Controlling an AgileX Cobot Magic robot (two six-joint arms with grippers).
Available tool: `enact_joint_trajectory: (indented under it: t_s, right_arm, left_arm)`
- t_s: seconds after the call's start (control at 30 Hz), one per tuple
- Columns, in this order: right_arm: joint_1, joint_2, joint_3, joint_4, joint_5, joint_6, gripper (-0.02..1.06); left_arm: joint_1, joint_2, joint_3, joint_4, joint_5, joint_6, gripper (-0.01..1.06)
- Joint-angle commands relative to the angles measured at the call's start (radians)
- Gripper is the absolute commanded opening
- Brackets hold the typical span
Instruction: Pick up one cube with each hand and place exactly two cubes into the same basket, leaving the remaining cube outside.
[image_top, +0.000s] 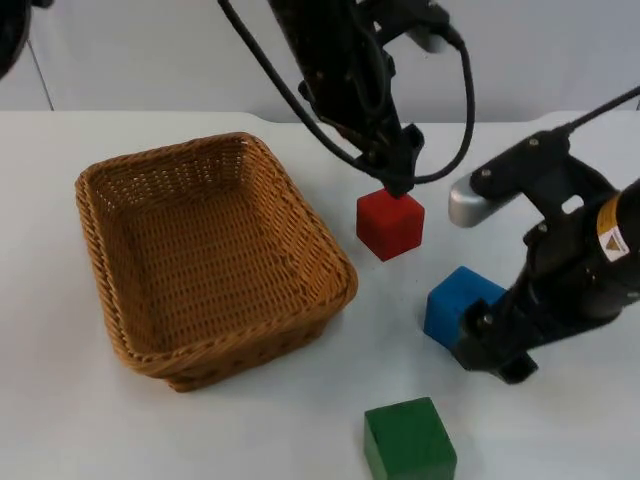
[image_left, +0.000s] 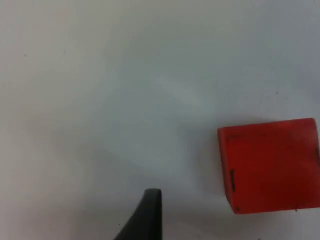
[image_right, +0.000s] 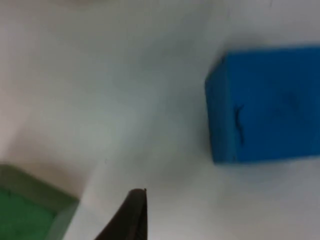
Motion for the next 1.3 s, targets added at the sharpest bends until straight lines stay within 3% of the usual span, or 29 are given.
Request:
enact_joint_trajectory:
  t_s: [0.0,0.43,0.57,1.27]
  right_arm:
    - [-0.010,-0.004,-0.005,-0.002,-0.041,-0.011,1.05]
    - [-0.013,0.170,-0.142,-0.005,-0.029,-0.018,1.05]
    - [-0.013,0.182,-0.144,-0.005,-0.038,-0.018,1.05]
    - [-0.013,0.203,-0.144,0.002,-0.074,-0.031,1.02]
  left_arm:
    - [-0.007,0.008,-0.006,0.002,-0.005,-0.008,0.93]
    - [-0.008,0.067,-0.008,-0.003,-0.036,-0.008,0.93]
    - [-0.008,0.081,-0.008,-0.005,-0.074,-0.008,0.93]
    - [-0.008,0.100,-0.008,0.050,-0.092,-0.056,0.93]
